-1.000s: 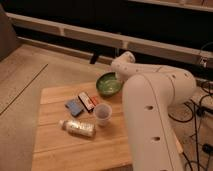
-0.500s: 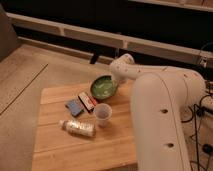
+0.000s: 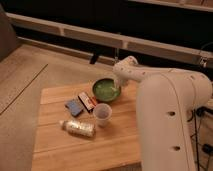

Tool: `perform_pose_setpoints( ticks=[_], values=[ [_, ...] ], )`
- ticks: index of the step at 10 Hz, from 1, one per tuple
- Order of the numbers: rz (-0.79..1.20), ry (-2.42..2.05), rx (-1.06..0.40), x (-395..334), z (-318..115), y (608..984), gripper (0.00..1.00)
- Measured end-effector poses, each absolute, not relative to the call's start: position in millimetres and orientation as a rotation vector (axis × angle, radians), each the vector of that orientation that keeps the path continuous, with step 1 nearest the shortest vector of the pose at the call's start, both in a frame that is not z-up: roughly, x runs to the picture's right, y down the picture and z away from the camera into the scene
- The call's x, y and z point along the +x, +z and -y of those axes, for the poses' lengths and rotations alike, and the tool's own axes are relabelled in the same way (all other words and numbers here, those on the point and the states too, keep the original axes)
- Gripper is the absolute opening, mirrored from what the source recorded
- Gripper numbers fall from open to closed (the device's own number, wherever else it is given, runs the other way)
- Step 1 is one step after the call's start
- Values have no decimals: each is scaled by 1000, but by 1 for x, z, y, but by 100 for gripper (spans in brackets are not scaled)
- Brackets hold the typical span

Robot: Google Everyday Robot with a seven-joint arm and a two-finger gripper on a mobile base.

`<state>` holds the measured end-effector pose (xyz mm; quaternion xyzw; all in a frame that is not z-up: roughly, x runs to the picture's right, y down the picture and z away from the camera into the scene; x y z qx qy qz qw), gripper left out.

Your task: Drag the ceramic bowl in a circle

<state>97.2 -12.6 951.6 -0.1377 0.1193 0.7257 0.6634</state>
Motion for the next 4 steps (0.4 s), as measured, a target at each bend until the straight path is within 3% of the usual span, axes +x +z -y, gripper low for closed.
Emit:
perform_pose_setpoints(
  ticks=[4],
  values=[
    [-189,1659,-318,82,38,944,61]
  ],
)
